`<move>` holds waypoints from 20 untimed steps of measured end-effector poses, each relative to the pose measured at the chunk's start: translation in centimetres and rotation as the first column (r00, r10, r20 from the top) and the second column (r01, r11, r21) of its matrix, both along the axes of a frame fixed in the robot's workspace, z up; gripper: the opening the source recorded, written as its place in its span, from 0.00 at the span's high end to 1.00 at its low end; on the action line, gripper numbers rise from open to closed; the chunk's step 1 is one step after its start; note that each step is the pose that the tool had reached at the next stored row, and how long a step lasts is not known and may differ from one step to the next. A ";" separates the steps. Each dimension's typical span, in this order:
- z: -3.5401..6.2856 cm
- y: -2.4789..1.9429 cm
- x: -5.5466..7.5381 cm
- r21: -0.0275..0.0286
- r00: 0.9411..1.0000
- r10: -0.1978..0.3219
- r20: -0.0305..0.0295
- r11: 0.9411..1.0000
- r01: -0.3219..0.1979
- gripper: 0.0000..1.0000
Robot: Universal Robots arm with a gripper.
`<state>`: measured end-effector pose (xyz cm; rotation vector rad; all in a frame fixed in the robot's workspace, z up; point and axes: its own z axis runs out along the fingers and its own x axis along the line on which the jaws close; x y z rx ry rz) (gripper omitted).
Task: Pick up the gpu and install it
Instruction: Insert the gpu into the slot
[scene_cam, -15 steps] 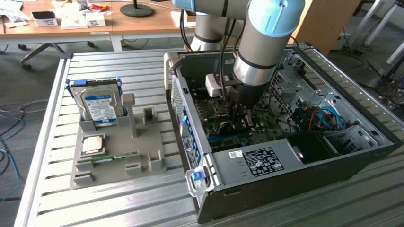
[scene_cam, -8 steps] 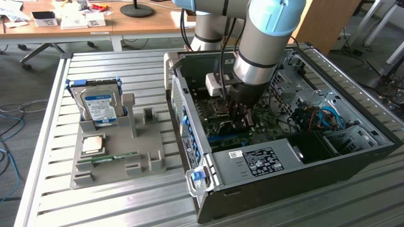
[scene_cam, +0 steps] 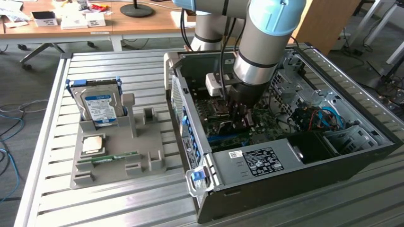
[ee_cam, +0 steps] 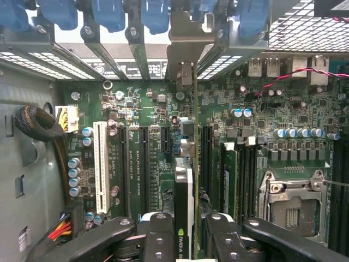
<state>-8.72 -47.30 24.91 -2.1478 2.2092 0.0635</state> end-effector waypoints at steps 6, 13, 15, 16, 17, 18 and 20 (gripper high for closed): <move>-0.01 0.00 0.0 -0.001 1.000 -0.001 0.000 1.000 0.001 0.73; -0.02 0.01 0.1 -0.003 1.000 -0.002 0.000 1.000 0.002 0.73; 0.01 0.05 0.1 -0.011 1.000 -0.002 0.000 1.000 0.002 0.73; 0.04 0.07 0.1 -0.014 1.000 -0.003 0.000 1.000 0.003 0.73; 0.06 0.09 0.1 -0.016 1.000 -0.003 0.000 1.000 0.003 0.73; 0.06 0.12 0.1 -0.016 1.000 -0.003 0.000 1.000 0.003 0.73; 0.06 0.17 0.1 -0.016 1.000 -0.004 0.000 1.000 0.004 0.73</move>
